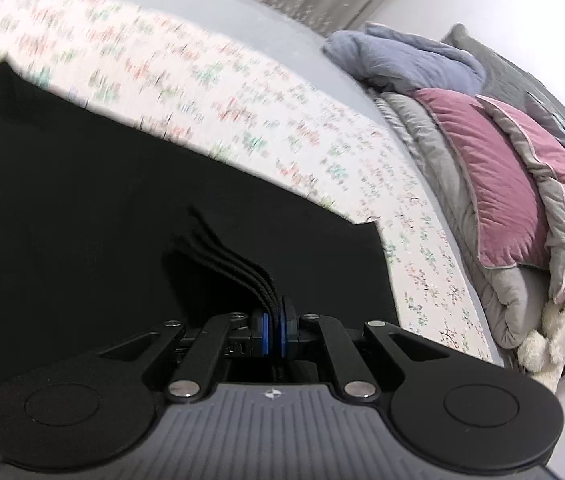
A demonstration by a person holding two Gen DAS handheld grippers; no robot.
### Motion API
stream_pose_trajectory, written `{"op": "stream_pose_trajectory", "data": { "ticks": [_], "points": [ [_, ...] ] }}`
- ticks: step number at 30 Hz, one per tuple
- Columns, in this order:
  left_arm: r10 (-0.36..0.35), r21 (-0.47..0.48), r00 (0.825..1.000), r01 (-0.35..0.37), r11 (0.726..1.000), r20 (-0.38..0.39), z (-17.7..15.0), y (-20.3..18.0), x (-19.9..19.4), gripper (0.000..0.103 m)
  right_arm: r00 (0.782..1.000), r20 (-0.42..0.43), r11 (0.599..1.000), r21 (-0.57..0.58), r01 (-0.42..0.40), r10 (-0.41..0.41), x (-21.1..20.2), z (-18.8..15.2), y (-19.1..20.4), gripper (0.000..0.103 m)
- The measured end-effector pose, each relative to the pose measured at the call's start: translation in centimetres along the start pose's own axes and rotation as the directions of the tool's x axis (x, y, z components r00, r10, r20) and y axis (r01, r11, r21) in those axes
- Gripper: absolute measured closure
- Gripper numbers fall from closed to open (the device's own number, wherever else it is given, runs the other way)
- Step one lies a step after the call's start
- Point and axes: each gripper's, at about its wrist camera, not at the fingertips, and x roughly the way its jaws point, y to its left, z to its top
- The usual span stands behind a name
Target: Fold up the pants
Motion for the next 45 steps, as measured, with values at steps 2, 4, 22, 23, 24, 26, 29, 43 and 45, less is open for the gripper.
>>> {"op": "stream_pose_trajectory", "data": {
  "ticks": [2, 4, 22, 23, 24, 26, 29, 43, 45],
  "points": [
    [-0.004, 0.034, 1.0, 0.004, 0.999, 0.01, 0.5, 0.1, -0.8, 0.097, 1.0, 0.024, 1.0, 0.0, 0.002, -0.002, -0.2, 0.6, 0.3, 0.1],
    [-0.006, 0.063, 1.0, 0.004, 0.998, 0.023, 0.9, 0.5, -1.8, 0.097, 0.999, 0.045, 1.0, -0.012, -0.002, 0.003, -0.3, 1.3, 0.9, 0.1],
    [0.069, 0.144, 0.977, -0.099, 0.985, 0.201, 4.0, 13.0, -11.8, 0.097, 0.982, 0.122, 0.987, 0.061, -0.152, 0.143, 3.4, 10.8, 13.8, 0.1],
    [0.079, 0.149, 0.973, -0.113, 0.982, 0.218, 4.5, 13.9, -12.3, 0.097, 0.981, 0.124, 0.985, 0.071, -0.156, 0.147, 3.9, 11.5, 15.2, 0.1],
    [0.087, 0.145, 0.965, -0.125, 0.981, 0.248, 4.8, 15.1, -13.1, 0.097, 0.98, 0.127, 0.985, 0.069, -0.16, 0.15, 4.4, 12.1, 16.4, 0.1],
    [0.075, 0.134, 0.951, -0.12, 0.984, 0.301, 5.4, 17.5, -14.9, 0.097, 0.977, 0.138, 0.985, 0.041, -0.169, 0.162, 5.6, 13.1, 18.7, 0.1],
    [0.096, 0.15, 0.933, -0.156, 0.976, 0.347, 6.0, 20.2, -17.1, 0.097, 0.966, 0.151, 0.977, 0.01, -0.214, 0.21, 7.1, 14.9, 21.4, 0.1],
    [0.265, 0.12, 0.865, -0.345, 0.931, 0.427, 7.2, 29.2, -22.1, 0.096, 0.879, 0.162, 0.888, 0.038, -0.459, 0.448, 11.8, 19.3, 29.4, 0.099],
    [0.296, 0.133, 0.857, -0.381, 0.915, 0.421, 7.2, 29.9, -22.3, 0.096, 0.876, 0.151, 0.881, 0.057, -0.47, 0.458, 12.7, 19.9, 29.2, 0.099]
  ]
}}
